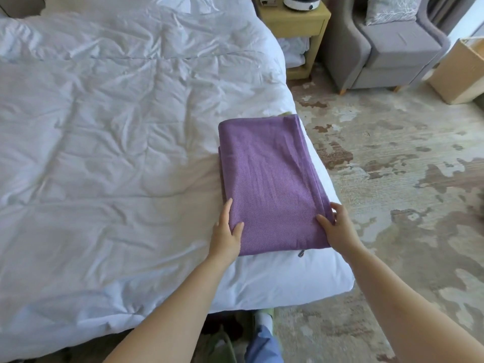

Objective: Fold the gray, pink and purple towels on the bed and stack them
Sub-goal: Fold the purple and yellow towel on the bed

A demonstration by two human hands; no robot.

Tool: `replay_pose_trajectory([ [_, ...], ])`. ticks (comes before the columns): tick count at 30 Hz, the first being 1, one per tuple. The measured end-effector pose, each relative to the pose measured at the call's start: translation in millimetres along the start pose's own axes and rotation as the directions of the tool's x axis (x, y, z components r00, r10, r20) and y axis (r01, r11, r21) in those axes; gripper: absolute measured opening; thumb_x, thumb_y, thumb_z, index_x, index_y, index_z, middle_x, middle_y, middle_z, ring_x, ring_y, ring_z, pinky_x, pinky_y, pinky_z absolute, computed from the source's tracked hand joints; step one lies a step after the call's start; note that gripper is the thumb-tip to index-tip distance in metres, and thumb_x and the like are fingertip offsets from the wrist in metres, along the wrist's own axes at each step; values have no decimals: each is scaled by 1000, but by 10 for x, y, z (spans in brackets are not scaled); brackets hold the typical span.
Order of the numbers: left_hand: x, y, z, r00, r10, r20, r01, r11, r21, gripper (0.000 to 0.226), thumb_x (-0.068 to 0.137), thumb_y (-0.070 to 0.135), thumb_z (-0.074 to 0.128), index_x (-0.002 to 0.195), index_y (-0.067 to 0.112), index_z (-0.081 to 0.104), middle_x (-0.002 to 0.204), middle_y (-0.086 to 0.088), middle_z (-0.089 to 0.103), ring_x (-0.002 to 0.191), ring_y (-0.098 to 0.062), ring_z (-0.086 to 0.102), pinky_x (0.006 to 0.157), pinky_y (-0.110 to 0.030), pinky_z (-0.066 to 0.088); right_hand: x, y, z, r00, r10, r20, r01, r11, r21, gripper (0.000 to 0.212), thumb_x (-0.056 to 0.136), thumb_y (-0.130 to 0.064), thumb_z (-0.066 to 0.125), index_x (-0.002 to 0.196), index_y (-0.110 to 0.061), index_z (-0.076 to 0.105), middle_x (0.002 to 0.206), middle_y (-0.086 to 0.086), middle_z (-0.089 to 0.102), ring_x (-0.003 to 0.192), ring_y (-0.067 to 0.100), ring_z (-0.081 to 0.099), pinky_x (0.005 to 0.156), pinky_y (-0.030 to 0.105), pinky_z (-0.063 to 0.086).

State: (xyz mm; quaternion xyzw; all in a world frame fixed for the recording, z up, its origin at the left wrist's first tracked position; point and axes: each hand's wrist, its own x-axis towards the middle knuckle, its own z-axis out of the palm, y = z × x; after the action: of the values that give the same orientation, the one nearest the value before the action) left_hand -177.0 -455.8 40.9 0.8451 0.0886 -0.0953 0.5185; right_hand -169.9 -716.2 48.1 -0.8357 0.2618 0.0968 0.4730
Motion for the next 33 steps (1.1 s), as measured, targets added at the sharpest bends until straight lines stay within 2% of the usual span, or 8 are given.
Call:
replay_pose_trajectory([
  [3, -46, -32, 20, 1000, -1, 5, 0, 995, 102, 70, 92, 14, 58, 150, 26, 21, 137, -18, 41, 121, -29, 45, 88, -12, 27, -25, -28, 49, 986, -104, -132, 73, 972, -224, 62, 90, -24, 59, 144, -14, 30, 144, 16, 36, 128, 35, 41, 107, 49, 35],
  [5, -69, 29, -27, 999, 52, -12, -46, 950, 309, 80, 85, 24, 66, 150, 30, 19, 138, -19, 33, 122, -29, 37, 94, -17, 27, -73, -121, 82, 930, -316, -191, 212, 880, -425, 63, 90, -26, 56, 146, -16, 29, 152, 11, 26, 137, 32, 27, 111, 46, 24],
  [7, -20, 129, -31, 982, 181, -51, -131, 853, 504, 80, 80, 37, 66, 148, 33, 25, 153, -14, 18, 135, -31, 25, 108, -38, 29, -70, -267, 152, 847, -515, -133, 375, 755, -538, 62, 92, -33, 52, 148, -22, 27, 157, 1, 21, 144, 24, 17, 114, 43, 17],
  [9, 114, 258, 52, 942, 333, -49, -240, 767, 595, 72, 83, 45, 57, 148, 31, 29, 160, -7, 11, 145, -29, 14, 115, -46, 18, 19, -405, 262, 796, -605, 1, 479, 628, -613, 61, 95, -43, 42, 150, -28, 19, 159, -11, 9, 147, 13, 2, 117, 38, 7],
  [13, 437, 248, 332, 947, 320, 11, -228, 650, 725, 64, 95, 50, 34, 152, 27, 16, 161, -1, 4, 149, -22, -2, 118, -44, -4, 358, -389, 432, 825, -527, 203, 505, 529, -682, 70, 92, -63, 12, 152, -29, -3, 156, -14, -14, 142, 5, -19, 118, 31, -8],
  [16, 537, 26, 511, 954, 299, -10, -192, 637, 746, 64, 93, 50, 34, 150, 21, 27, 158, -5, 20, 147, -25, 16, 118, -48, 11, 608, -139, 507, 855, -468, 224, 479, 547, -687, 78, 88, -68, 5, 152, -26, -6, 158, -11, -13, 141, 3, -19, 117, 28, -7],
  [19, 620, -165, 727, 948, 317, -7, -204, 627, 752, 64, 92, 50, 34, 149, 21, 30, 157, -5, 26, 145, -25, 22, 117, -49, 19, 818, 71, 562, 851, -461, 252, 501, 566, -655, 80, 88, -71, 5, 152, -25, -7, 158, -10, -11, 144, 6, -16, 118, 26, -5],
  [33, 1020, 152, 723, 965, 261, 15, -163, 556, 815, 67, 93, 54, 28, 151, 21, 21, 159, -3, 16, 148, -22, 12, 118, -52, 5, 1110, -130, 496, 832, -496, 249, 538, 613, -578, 73, 93, -63, 15, 152, -25, -5, 160, -9, -7, 146, 7, -13, 118, 28, -10],
])
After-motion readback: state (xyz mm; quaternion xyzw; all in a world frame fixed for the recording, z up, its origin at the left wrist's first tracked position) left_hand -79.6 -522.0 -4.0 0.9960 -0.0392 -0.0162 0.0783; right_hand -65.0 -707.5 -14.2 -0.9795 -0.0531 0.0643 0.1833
